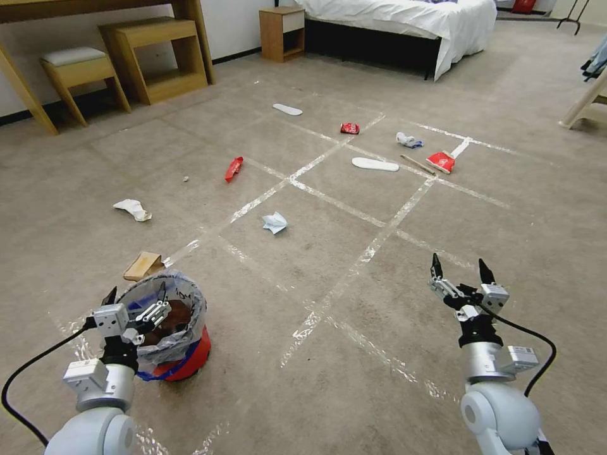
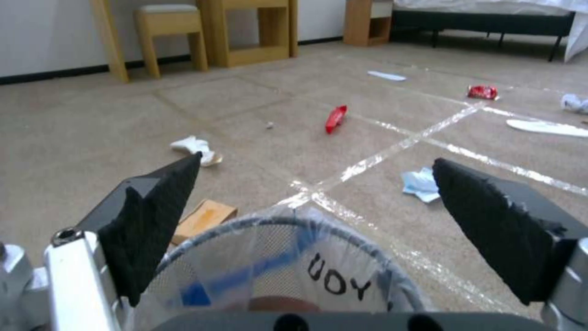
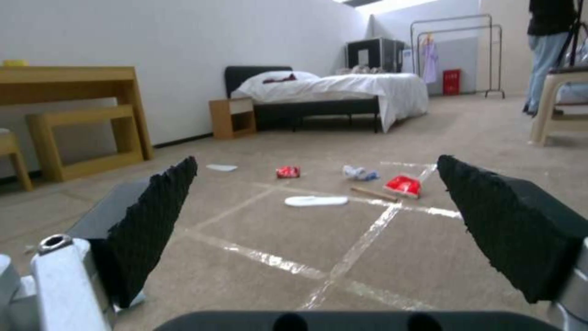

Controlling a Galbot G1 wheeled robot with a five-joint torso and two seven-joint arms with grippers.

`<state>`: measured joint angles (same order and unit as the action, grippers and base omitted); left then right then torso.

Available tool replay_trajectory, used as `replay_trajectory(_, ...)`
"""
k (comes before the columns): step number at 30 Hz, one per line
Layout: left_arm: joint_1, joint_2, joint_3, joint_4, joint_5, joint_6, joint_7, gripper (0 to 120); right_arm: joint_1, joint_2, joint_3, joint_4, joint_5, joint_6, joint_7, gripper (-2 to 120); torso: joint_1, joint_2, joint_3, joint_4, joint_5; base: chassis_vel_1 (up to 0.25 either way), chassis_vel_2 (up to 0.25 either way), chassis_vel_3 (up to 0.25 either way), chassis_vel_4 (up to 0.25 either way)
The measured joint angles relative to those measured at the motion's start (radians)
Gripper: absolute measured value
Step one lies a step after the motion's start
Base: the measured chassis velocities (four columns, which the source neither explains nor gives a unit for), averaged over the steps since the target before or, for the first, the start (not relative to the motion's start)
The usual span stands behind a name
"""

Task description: Pick up the trash bin and place the garbage on the floor into it.

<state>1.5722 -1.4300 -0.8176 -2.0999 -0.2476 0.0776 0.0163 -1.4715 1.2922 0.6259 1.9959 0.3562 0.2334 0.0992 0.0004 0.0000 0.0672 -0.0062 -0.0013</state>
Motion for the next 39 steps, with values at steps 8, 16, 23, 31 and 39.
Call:
replay_trajectory(8, 0.006, 0.000, -0.001, 0.009, 0.004, 0.003, 0.000, 100, 0.000, -0.010, 0.011, -0.004, -0.026, 0.026, 0.003, 100, 0.000, 0.000, 0.000, 0.0000, -0.0001, 0.000, 0.000, 0.000, 0.000)
replay_trajectory(16, 0.005, 0.009, -0.010, 0.011, -0.003, 0.004, 0.000, 100, 0.000, -0.011, 0.009, -0.005, -0.015, 0.032, -0.010, 100, 0.000, 0.000, 0.000, 0.0000, -0.0001, 0.000, 0.000, 0.000, 0.000)
replay_trajectory(23, 0.008, 0.027, -0.019, 0.012, -0.014, 0.003, 0.000, 100, 0.000, 0.005, 0.001, -0.010, -0.025, 0.035, -0.022, 100, 0.000, 0.000, 0.000, 0.0001, 0.0000, 0.000, 0.000, 0.000, 0.000)
replay_trajectory(31, 0.005, 0.034, -0.021, 0.018, -0.023, 0.002, 0.000, 100, 0.000, 0.010, 0.000, -0.016, -0.037, 0.037, -0.031, 100, 0.000, 0.000, 0.000, 0.0000, -0.0001, 0.000, 0.000, 0.000, 0.000)
replay_trajectory(39, 0.007, 0.033, -0.023, 0.015, -0.026, 0.000, 0.000, 100, -0.003, 0.013, -0.001, -0.014, -0.042, 0.035, -0.030, 100, 0.000, 0.000, 0.000, 0.0000, 0.0000, -0.079, 0.073, 0.071, -0.055)
